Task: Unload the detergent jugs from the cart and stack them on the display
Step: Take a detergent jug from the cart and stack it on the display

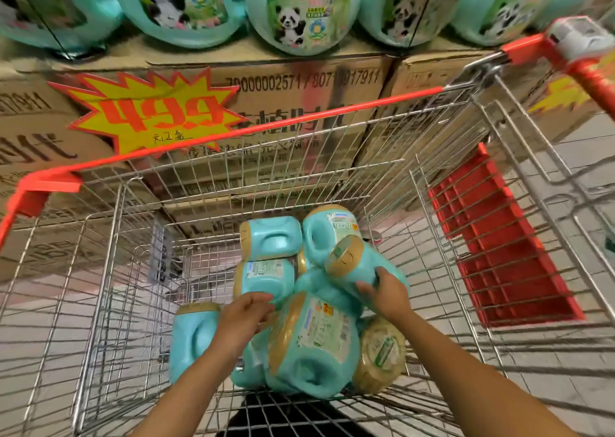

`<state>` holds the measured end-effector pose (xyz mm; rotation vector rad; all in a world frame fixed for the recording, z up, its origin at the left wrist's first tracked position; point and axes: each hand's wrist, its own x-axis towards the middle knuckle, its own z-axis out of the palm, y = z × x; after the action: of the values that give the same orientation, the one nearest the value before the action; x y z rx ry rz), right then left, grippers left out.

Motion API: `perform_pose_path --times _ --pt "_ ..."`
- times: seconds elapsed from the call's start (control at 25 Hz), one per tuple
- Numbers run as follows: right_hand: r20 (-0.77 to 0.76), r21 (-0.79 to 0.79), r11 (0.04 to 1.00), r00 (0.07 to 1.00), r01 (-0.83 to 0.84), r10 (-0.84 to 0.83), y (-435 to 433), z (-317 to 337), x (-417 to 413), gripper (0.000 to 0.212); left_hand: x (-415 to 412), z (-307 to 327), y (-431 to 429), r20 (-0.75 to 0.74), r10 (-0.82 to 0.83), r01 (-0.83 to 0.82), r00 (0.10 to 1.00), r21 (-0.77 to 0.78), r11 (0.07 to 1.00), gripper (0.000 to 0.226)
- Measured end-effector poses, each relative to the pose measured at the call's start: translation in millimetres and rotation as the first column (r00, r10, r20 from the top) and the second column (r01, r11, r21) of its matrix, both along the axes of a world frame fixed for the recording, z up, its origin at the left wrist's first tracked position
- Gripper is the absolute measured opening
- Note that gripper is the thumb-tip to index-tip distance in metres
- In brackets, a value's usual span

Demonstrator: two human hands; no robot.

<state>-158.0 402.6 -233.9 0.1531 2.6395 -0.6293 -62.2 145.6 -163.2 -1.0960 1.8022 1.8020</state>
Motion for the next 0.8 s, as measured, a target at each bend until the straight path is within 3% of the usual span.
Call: perform_pose_path --times 0.24,0.32,0.36,0.44,0.56,0.68,0.8 --pt "-0.016 -0.123 0.992 1.000 0.000 -0.002 -9.8 73.9 1.6 0.043 -15.1 12.3 10.2 -0.017 -0.099 0.100 0.995 0.045 0.994 0.017" --pt "0.001 -0.292 0.955 0.999 0.051 -0.053 -16.3 104.5 14.8 0.036 -15.4 18.4 11.8 -0.048 -0.113 0.116 0.992 0.077 0.990 0.023" --pt "0.029 -0.437 0.893 0.993 0.112 -0.110 -18.9 121.9 23.0 0.034 -14.6 21.3 12.6 -0.071 -0.119 0.126 0.990 0.104 0.987 0.027" --pt "0.124 -0.698 0.676 0.969 0.238 -0.214 -20.4 152.4 39.3 0.036 -11.1 25.6 14.5 -0.120 -0.140 0.159 0.983 0.170 0.972 0.038" --pt "0.292 -0.872 0.332 0.926 0.360 -0.238 -21.2 178.3 58.2 0.033 -2.9 28.6 17.0 -0.228 -0.080 0.166 0.970 0.390 0.906 0.052" --pt "0.386 -0.881 0.184 0.887 0.436 -0.253 -29.8 184.1 67.7 0.029 1.8 32.8 16.6 -0.251 0.104 0.076 0.962 0.618 0.783 0.058" --pt "0.440 -0.858 0.151 0.854 0.491 -0.276 -42.4 182.7 71.0 0.030 6.1 41.2 13.1 -0.306 0.089 0.113 0.948 0.585 0.803 0.058"
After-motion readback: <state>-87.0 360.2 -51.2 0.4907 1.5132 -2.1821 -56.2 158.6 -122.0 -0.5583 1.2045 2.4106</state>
